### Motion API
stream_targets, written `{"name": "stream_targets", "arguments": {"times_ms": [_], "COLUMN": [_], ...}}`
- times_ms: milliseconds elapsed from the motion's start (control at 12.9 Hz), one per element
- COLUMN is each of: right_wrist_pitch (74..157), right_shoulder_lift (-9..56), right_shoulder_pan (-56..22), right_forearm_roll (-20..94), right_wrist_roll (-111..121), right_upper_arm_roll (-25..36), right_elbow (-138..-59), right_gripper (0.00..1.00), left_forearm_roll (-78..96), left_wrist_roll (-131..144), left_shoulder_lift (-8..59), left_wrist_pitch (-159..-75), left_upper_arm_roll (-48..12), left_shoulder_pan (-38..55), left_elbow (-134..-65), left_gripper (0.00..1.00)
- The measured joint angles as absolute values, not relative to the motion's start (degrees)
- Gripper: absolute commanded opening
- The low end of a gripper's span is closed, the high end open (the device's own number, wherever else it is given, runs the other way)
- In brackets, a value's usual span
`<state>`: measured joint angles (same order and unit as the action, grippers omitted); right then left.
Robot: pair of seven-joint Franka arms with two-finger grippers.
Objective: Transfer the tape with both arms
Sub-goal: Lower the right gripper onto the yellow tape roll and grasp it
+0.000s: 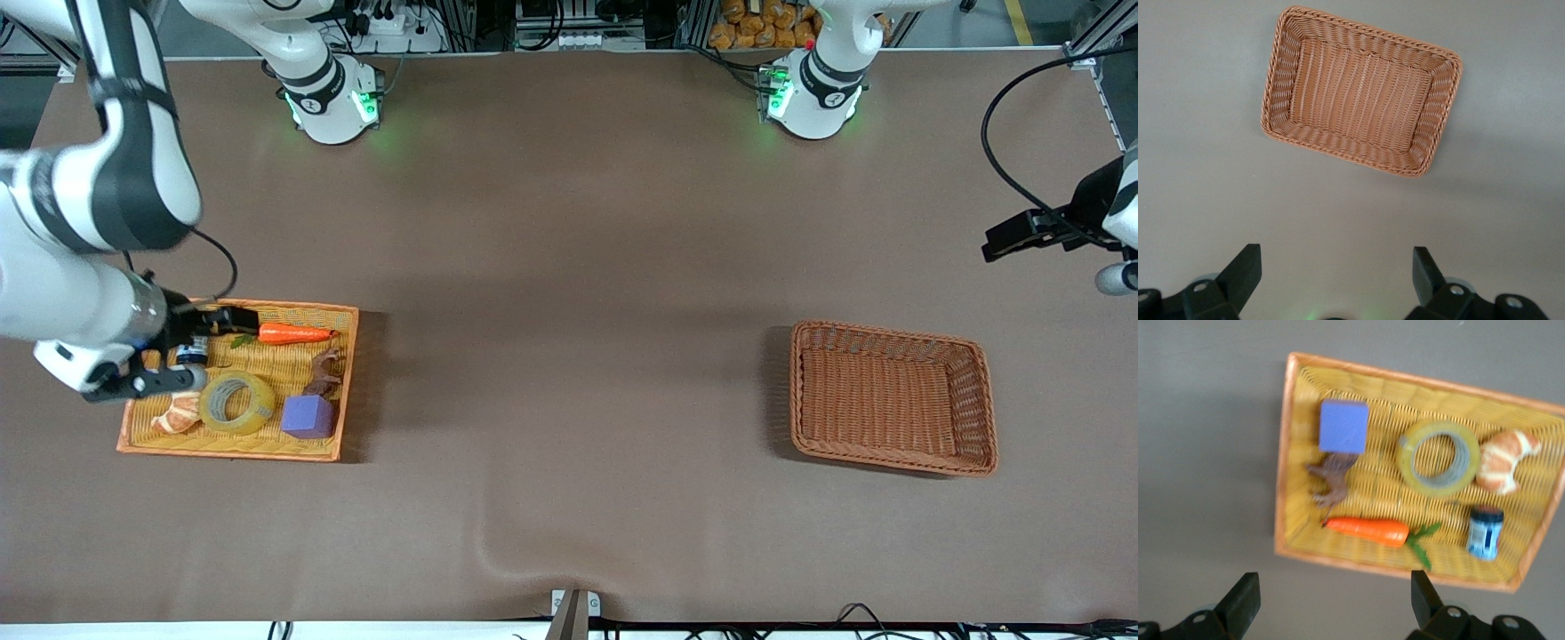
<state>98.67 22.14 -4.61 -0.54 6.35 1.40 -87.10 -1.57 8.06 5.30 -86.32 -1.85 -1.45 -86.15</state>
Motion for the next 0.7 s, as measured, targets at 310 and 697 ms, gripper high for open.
{"name": "stream_targets", "arguments": {"times_ms": [310, 697], "right_wrist_pitch": [108.2, 112.4], "right_shoulder_lift": [35.3, 39.0], "right_shoulder_pan": [-2.2, 1.8], "right_forearm_roll": [-2.8, -3.0], "right_wrist_roll": [9.9, 17.5], "right_upper_arm_roll": [2.1, 2.2], "right_elbow": [-87.5, -87.3], "right_gripper": [1.0, 1.0], "left_forearm_roll": [-1.6, -1.6], "left_wrist_roll": [8.1, 8.1], "left_shoulder_lift": [6.3, 7.1], "left_wrist_pitch": [-87.5, -87.8], "left_upper_arm_roll": [-2.0, -2.0], "left_shoulder_pan": [-1.2, -1.2], "left_elbow": [-86.1, -86.1], "left_gripper": [1.0, 1.0]}}
